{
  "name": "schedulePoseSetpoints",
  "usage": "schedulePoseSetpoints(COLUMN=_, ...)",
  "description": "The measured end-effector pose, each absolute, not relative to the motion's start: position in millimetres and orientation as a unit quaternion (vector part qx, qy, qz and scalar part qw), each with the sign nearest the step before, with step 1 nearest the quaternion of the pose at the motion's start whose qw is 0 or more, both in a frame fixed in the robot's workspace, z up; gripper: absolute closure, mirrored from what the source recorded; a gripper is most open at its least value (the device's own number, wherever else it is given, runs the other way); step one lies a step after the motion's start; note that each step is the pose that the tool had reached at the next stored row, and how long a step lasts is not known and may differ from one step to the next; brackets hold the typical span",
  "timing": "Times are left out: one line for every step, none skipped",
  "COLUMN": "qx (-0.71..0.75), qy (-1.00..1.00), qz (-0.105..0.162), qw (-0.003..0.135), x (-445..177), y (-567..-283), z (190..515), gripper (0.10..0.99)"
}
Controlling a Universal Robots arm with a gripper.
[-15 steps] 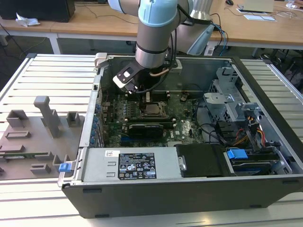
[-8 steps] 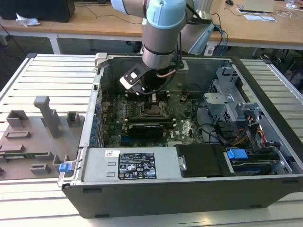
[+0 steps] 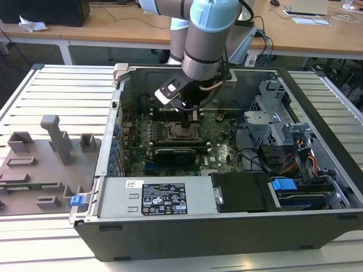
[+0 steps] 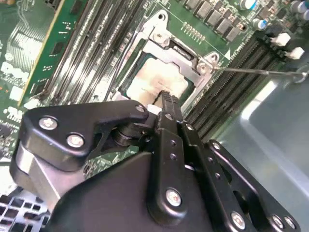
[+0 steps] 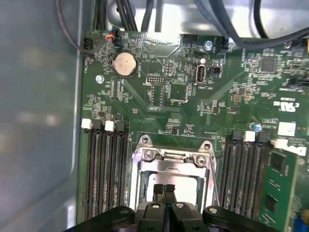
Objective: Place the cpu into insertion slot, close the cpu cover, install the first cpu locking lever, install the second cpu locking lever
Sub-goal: 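Close the cpu cover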
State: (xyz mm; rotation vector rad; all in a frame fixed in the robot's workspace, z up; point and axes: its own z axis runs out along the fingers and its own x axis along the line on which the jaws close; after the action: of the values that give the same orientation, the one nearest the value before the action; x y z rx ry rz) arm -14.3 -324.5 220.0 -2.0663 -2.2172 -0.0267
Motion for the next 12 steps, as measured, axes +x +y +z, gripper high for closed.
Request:
schedulePoseSetpoints(qx=-0.681, qy=-0.73, qz=-0.008, qw=0.055, x=-14.3, y=-324.5, z=223.7, gripper=0.98)
schedulePoseSetpoints(qx=-0.681, qy=-0.73, qz=-0.008, qw=0.054, x=-14.3, y=-324.5, z=228.1, gripper=0.98)
schedulePoseSetpoints(qx=-0.681, qy=-0.73, qz=-0.008, qw=0.054, x=-14.3, y=-324.5, z=230.8, gripper=0.98)
schedulePoseSetpoints(qx=-0.681, qy=-0.73, qz=-0.008, qw=0.054, x=-14.3, y=-324.5, z=232.7, gripper=0.98)
schedulePoseSetpoints(qx=-0.681, qy=-0.73, qz=-0.008, qw=0.054, x=-14.3, y=-324.5, z=235.4, gripper=0.98)
schedulePoseSetpoints(qx=-0.681, qy=-0.73, qz=-0.008, qw=0.054, x=-14.3, y=-324.5, z=236.6, gripper=0.98)
schedulePoseSetpoints(qx=-0.681, qy=-0.73, qz=-0.008, qw=0.054, x=-14.3, y=-324.5, z=237.7, gripper=0.98)
schedulePoseSetpoints(qx=-0.681, qy=-0.73, qz=-0.008, qw=0.054, x=-14.3, y=-324.5, z=238.9, gripper=0.98)
schedulePoseSetpoints(qx=-0.681, qy=-0.73, qz=-0.008, qw=0.054, x=-14.3, y=-324.5, z=239.4, gripper=0.98)
schedulePoseSetpoints(qx=-0.681, qy=-0.73, qz=-0.008, qw=0.054, x=-14.3, y=-324.5, z=240.4, gripper=0.98)
schedulePoseSetpoints(qx=-0.681, qy=-0.73, qz=-0.008, qw=0.054, x=-14.4, y=-324.5, z=242.9, gripper=0.98)
schedulePoseSetpoints(qx=-0.681, qy=-0.73, qz=-0.008, qw=0.054, x=-14.4, y=-324.5, z=244.6, gripper=0.98)
